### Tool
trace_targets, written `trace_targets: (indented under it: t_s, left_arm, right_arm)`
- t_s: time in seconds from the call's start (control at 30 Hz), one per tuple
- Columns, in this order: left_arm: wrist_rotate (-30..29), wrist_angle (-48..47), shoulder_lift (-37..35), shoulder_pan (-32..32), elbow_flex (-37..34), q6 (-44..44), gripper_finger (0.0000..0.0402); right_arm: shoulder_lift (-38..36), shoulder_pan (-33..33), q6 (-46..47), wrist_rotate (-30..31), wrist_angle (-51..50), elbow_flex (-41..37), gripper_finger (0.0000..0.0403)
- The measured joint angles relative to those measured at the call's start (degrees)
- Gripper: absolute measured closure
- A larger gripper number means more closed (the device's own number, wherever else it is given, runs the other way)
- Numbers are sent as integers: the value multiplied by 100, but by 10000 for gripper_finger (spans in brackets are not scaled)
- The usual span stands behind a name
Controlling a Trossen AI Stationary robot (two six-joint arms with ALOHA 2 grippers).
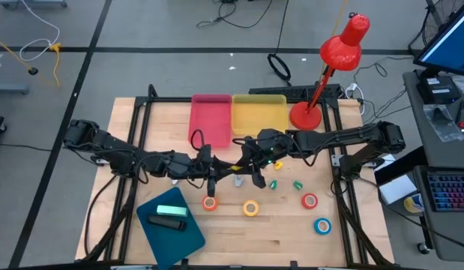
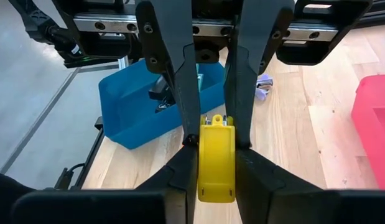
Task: Pick and place Stapler, Stapler remover, tape
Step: Put the top yellow stapler into the blue bin
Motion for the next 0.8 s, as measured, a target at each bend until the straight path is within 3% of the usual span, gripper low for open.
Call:
trace_targets:
  t_s: [0.3,0.8]
  left_arm:
    - [26,-16,17,7,0,3,336]
    - [-7,-258,23,-18,-9,-179,336]
  right_arm:
    - [0,0,-128,3,-235,14,313]
    - [-7,-6,-163,-25,-650,22,157]
